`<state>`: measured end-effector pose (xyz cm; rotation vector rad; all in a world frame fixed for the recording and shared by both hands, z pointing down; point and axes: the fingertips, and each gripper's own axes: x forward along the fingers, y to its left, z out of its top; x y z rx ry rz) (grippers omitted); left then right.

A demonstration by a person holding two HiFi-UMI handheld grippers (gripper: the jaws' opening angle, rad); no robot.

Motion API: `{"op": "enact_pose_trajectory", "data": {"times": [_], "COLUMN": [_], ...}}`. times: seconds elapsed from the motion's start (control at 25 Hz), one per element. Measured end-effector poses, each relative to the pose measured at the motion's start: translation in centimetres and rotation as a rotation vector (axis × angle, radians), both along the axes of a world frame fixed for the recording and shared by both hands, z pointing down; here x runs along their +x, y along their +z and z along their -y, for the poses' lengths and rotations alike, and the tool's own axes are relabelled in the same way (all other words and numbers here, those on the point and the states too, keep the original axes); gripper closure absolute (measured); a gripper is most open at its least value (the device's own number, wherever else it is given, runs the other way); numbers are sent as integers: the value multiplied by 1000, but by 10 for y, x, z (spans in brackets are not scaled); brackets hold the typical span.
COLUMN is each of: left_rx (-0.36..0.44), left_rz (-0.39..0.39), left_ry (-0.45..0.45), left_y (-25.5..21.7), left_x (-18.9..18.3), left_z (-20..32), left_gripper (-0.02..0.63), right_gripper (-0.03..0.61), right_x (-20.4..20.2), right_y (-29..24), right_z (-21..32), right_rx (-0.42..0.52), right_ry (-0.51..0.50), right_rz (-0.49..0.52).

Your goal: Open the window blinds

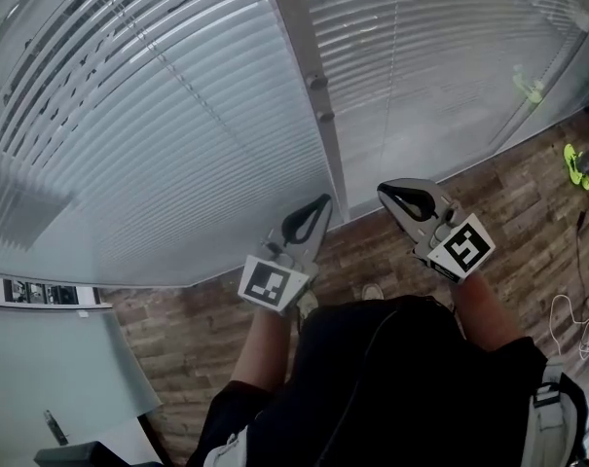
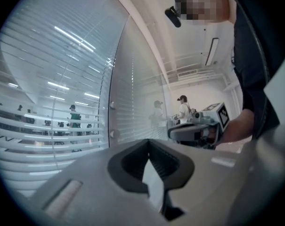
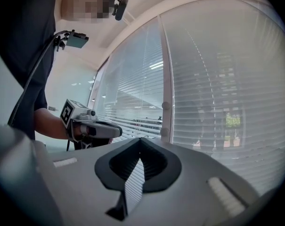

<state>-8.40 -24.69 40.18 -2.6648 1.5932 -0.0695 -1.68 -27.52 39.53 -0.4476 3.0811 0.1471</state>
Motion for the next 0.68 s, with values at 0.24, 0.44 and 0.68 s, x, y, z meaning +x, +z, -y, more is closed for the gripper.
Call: {"op": "enact_pose_trajectory", "data": {"times": [0.24,0.44,0.68], "left_rx": [4,14,15], "left_rz": [16,17,22], "left_ry": [-8,-8,-14], "left_y": [1,-1,1], "left_x": [15,29,39], "left_z": [2,1,2], "left_gripper": [610,610,611], "right_gripper": [574,574,574], "right_x": [11,22,34], "right_y": [4,2,9], "right_z": [1,2,-2], "right_rx": [-1,14,-16], "right_ry": [-12,-13,-10], "right_rz": [-21,-9,-19]}}
